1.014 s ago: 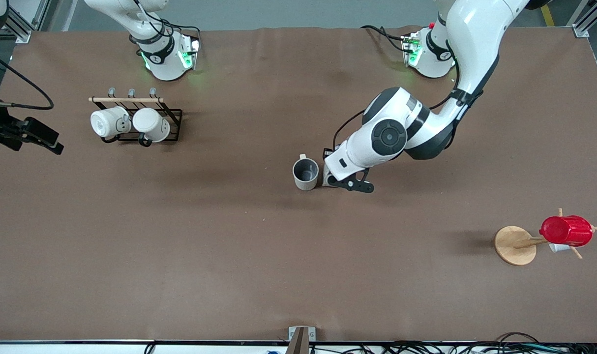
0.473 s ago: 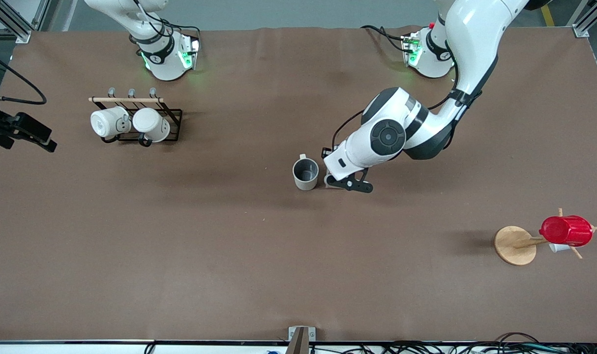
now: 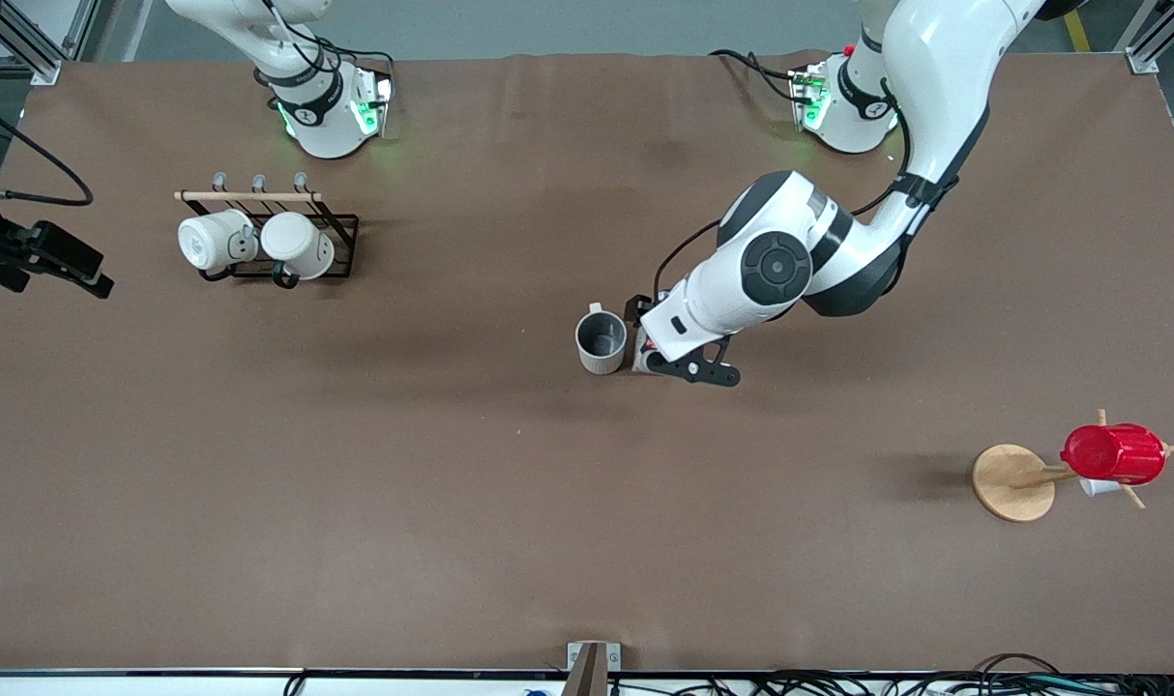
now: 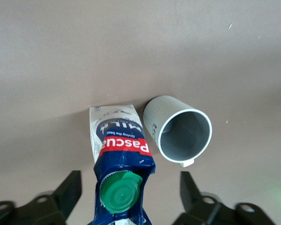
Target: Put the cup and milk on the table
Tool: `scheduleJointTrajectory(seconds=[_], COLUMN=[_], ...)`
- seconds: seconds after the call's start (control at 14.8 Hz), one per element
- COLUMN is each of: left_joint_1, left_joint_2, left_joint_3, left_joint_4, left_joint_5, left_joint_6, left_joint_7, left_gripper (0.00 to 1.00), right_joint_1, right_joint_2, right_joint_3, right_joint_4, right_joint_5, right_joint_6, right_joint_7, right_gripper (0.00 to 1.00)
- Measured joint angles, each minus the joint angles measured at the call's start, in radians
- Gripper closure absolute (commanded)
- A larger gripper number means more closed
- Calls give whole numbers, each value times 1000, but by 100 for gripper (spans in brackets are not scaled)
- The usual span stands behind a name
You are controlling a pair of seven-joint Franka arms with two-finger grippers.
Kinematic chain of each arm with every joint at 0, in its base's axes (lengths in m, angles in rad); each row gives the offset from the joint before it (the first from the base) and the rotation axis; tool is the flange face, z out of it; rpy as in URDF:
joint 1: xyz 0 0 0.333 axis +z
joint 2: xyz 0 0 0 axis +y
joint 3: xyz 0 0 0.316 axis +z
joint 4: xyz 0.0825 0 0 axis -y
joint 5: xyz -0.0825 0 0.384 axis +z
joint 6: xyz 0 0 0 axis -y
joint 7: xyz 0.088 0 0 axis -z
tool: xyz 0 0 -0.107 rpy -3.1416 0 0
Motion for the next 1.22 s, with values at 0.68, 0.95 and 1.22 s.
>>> scheduleJointTrajectory(seconds=[0.68, 0.95, 1.22], left_joint_1=[10, 12, 14], left_joint_2=[-305, -393, -480], left_joint_3=[254, 410, 517], left_joint_4=[19, 18, 15], left_joint_5=[-1, -63, -69], left_joint_6=[-282, -325, -352], left_joint_7=[52, 225, 338], left_gripper=[0, 0, 0], right_joint_1=[0, 0, -1], right_joint_2=[0, 0, 0], right_joint_3=[0, 0, 0], right_joint_4=[1, 2, 2], right_joint_5=[0, 0, 0], right_joint_6=[-36, -74, -75], right_joint_7=[-18, -28, -32], right_gripper=[0, 0, 0])
